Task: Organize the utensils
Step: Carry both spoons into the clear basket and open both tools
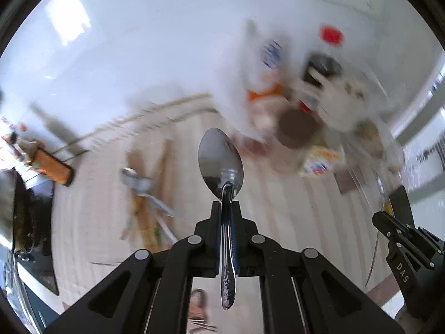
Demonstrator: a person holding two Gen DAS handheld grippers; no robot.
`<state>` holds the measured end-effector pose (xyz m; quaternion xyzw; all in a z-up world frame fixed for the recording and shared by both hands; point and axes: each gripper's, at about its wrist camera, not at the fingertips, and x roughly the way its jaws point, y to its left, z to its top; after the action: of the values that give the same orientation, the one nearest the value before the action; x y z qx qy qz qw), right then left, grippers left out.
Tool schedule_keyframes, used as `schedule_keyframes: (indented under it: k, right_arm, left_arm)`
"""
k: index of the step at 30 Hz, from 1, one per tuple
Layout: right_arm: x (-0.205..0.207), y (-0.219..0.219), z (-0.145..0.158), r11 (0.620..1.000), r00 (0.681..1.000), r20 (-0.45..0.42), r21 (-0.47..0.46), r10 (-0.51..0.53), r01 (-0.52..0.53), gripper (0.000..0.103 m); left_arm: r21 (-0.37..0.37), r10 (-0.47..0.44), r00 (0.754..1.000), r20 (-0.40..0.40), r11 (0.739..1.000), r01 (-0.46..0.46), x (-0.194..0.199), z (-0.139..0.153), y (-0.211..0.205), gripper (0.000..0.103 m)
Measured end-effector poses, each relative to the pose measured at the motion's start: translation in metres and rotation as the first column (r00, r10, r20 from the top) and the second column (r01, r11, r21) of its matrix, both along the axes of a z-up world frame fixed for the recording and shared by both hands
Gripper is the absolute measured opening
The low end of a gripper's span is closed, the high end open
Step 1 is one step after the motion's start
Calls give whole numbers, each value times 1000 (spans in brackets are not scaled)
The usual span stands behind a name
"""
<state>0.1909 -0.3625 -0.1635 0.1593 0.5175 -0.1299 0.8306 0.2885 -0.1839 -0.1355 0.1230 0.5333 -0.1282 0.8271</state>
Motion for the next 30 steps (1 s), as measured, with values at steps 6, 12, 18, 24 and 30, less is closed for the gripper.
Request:
schedule_keyframes:
  k: [6,12,18,24,30]
  right_arm:
    - [46,48,35,996,992,84,11,92,-93,6]
    - [100,113,48,977,969,121,-6,214,-215,6]
    - [149,174,33,953,949,88,-36,304,-302,6]
    - [173,200,11,941,940,46,-29,339,-338,6]
    - [186,206,0,938,938,31,39,345,-346,6]
  left_arm:
    - [23,107,992,67,994,-109,21,30,57,4]
    - [82,195,975,103,976,-204,45,36,106,4]
    - [101,278,958,68,954,-283,65,19,147,4]
    - [100,306,952,28,946,-307,74,0,162,4]
    - [83,306,952,7,948,-306,79,-4,168,4]
